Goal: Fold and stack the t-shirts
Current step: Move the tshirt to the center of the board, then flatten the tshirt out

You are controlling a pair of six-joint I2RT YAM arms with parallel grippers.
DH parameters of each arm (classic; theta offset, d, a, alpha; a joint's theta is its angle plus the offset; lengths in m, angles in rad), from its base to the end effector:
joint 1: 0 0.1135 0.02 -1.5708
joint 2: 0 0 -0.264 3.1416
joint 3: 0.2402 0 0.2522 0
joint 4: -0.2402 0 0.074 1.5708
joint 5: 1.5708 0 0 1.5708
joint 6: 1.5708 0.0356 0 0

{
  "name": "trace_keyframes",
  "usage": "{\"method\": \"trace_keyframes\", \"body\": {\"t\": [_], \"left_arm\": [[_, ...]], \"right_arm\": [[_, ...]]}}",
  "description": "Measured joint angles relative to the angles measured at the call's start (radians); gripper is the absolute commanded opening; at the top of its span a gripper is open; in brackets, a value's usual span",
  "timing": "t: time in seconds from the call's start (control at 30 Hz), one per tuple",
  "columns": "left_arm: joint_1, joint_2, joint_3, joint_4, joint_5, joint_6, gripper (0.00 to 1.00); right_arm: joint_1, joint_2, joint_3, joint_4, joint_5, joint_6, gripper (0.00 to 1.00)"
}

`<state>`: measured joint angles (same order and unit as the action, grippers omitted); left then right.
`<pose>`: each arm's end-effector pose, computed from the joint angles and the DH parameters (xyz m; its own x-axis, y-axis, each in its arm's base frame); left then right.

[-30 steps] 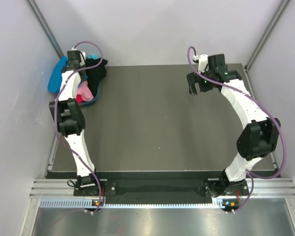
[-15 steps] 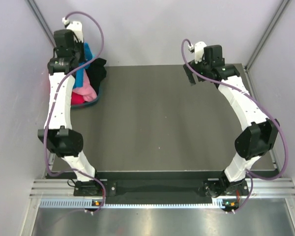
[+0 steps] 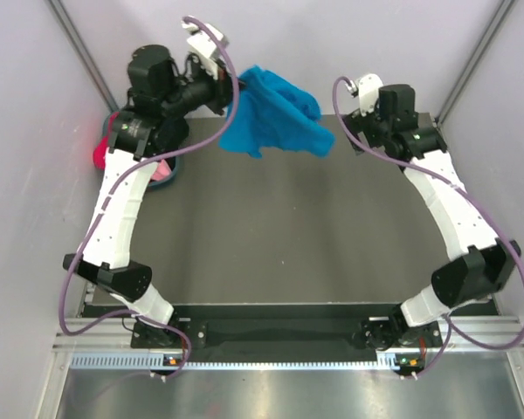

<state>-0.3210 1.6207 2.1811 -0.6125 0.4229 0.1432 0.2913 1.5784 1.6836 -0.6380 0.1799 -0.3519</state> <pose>0.2944 -0.1133 0.5526 0.0477 0.1213 -0.9915 0.6768 0.7261 0.1214 0.3402 0.0953 0.4075 -0.4102 -0.4770 -0.7773 -0.2943 0.8759 -0.3822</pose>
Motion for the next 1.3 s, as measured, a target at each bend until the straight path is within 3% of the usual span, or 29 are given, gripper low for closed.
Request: {"method": "trace_keyframes", "body": {"t": [0.33,0.53,0.6,0.63,0.73,0.8,0.97,1.13,1.3], "left_arm": [[-0.186,0.098,-0.327,0.071,0.221,-0.19,0.0],[-0.188,0.334,-0.366,0.133,0.25,-0.293,0.0],[-0.187,0.424,-0.33,0.132,0.247,-0.314,0.17],[-0.186,0.473,-0.288,0.131,0.239,-0.318,0.39],[-0.181,0.578,-0.163,0.138,0.161,-0.332,0.53],[-0.167,0.589,-0.123,0.138,0.093,-0.323,0.55],[-0.099,0.483,-0.138,0.145,-0.134,-0.27,0.55],[0.045,0.22,-0.371,0.121,-0.216,-0.241,0.52],[0.173,-0.04,-0.672,0.134,-0.23,-0.277,0.48]], "right_arm": [[-0.012,-0.526,-0.351,-0.018,-0.061,-0.194,0.98],[-0.012,-0.622,-0.435,-0.022,-0.081,-0.208,0.98],[-0.012,-0.615,-0.461,-0.023,-0.101,-0.214,0.98],[-0.012,-0.608,-0.472,-0.032,-0.113,-0.219,0.97],[-0.005,-0.587,-0.488,-0.045,-0.161,-0.244,0.95],[0.009,-0.57,-0.498,-0.042,-0.196,-0.263,0.95],[0.139,-0.482,-0.553,0.0,-0.266,-0.309,0.89],[0.287,-0.304,-0.622,0.052,-0.344,-0.313,0.83],[0.328,-0.092,-0.623,0.148,-0.363,-0.273,0.81]]}}
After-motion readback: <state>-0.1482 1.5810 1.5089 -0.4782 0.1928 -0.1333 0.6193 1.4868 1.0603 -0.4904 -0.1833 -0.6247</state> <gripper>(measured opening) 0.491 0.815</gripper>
